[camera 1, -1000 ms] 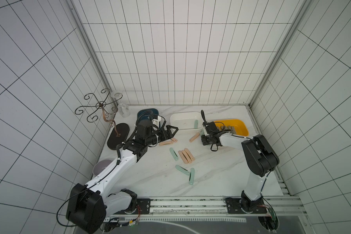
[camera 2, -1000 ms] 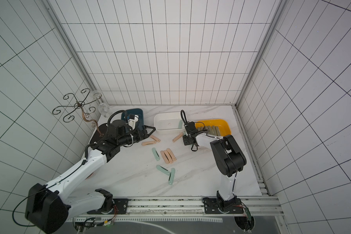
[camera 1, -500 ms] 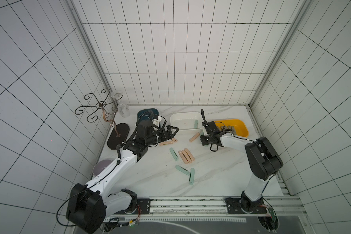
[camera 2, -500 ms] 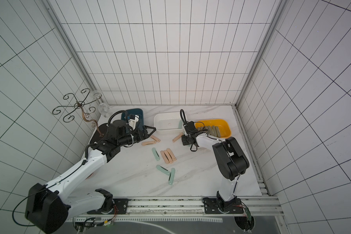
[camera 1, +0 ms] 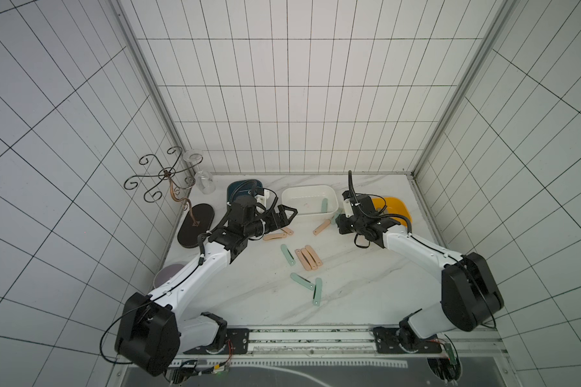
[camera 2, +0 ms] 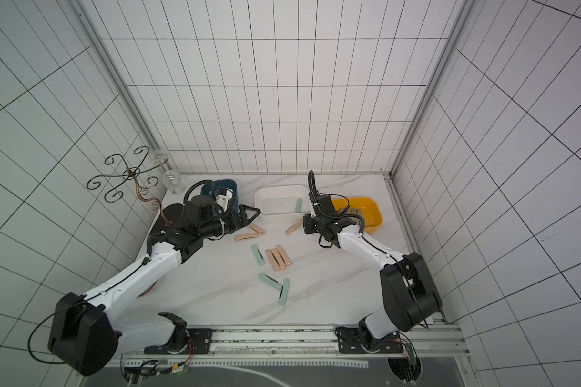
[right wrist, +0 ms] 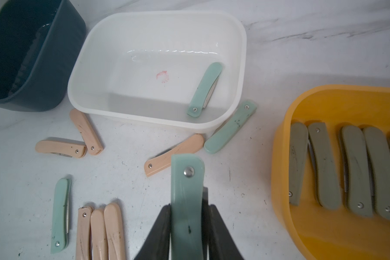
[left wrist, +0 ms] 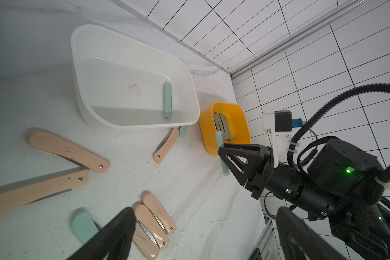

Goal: Place the fruit knives into the storage box by color
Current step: Pick up the fruit knife from the center of the board.

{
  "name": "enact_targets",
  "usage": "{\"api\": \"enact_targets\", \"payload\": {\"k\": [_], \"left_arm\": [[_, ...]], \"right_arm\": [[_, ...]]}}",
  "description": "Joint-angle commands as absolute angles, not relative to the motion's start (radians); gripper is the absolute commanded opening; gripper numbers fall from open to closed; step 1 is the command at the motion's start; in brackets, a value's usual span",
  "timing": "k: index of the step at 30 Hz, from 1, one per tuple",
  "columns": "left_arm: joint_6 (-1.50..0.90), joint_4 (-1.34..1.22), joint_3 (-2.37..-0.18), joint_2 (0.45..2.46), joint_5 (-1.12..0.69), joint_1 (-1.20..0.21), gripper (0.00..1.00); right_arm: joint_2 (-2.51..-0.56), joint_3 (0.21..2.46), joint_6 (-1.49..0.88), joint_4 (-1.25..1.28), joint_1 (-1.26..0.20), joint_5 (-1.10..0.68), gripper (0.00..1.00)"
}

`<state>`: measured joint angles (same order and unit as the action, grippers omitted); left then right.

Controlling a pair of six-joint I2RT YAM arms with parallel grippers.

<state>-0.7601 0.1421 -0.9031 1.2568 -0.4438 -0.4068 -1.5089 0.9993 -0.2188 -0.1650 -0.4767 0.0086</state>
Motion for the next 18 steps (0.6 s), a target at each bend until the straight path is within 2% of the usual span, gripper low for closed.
{"api": "enact_targets", "payload": {"k": [1, 18], "left_arm": [[-0.765, 0.103, -0.944, 1.281, -0.430, -0.411, 0.97], [-0.755, 0.100, -0.977, 1.325, -0.422, -0.410, 0.97]], "right_arm": [[-1.541, 1.113, -0.232, -0.198, -0.480, -0.035, 0.27], [-2.029, 1.660, -0.250, -0.215, -0.448, -0.055, 0.27]]}}
